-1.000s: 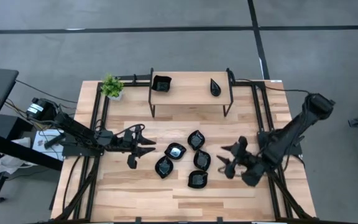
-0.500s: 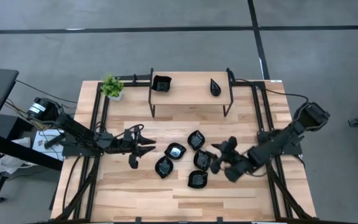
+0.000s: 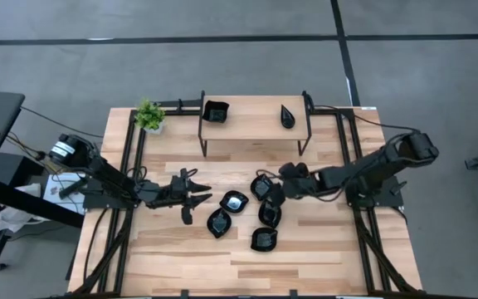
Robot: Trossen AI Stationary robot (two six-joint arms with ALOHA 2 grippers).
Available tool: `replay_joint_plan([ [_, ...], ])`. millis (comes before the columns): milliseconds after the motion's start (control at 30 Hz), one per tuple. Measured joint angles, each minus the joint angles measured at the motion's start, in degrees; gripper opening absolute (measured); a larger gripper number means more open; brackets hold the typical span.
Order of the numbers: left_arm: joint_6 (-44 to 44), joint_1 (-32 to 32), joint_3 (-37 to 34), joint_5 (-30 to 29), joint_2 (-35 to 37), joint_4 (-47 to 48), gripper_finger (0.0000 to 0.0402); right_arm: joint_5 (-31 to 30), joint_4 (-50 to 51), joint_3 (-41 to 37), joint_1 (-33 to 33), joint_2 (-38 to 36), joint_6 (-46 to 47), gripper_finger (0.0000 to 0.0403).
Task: Pick & Place Mini shaped plates
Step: Put the black leaf shaped plate on the shelf
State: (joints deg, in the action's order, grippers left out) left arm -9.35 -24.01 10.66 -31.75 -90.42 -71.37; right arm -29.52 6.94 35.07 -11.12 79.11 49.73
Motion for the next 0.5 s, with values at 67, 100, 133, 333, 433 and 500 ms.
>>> replay_joint_plan([
  [67,0.36,0.0,0.0,0.04,0.33,0.05,0.0117,2.17,-0.44,0.08,2.25,0.49,-0.65,0.0203],
  [100,0.36,0.0,0.0,0.04,0.38,-0.16,0.0117,2.97,-0.39,0.07,3.2,0.96,-1.06,0.0203],
  [133,0.34,0.0,0.02,0.04,0.38,-0.15,0.0117,3.52,-0.06,-0.04,3.92,1.28,-1.72,0.0203],
  [333,0.13,0.0,-0.02,0.04,0.38,-0.26,0.0117,7.22,-3.52,0.02,6.04,5.06,-3.82,0.0202],
  [433,0.12,0.0,-0.02,0.04,0.38,-0.31,0.0117,9.5,-5.88,0.01,6.46,7.18,-4.72,0.0198],
  [500,0.1,0.0,0.0,0.07,0.38,-0.39,0.0117,10.11,-7.06,0.02,6.47,8.44,-4.93,0.0195],
])
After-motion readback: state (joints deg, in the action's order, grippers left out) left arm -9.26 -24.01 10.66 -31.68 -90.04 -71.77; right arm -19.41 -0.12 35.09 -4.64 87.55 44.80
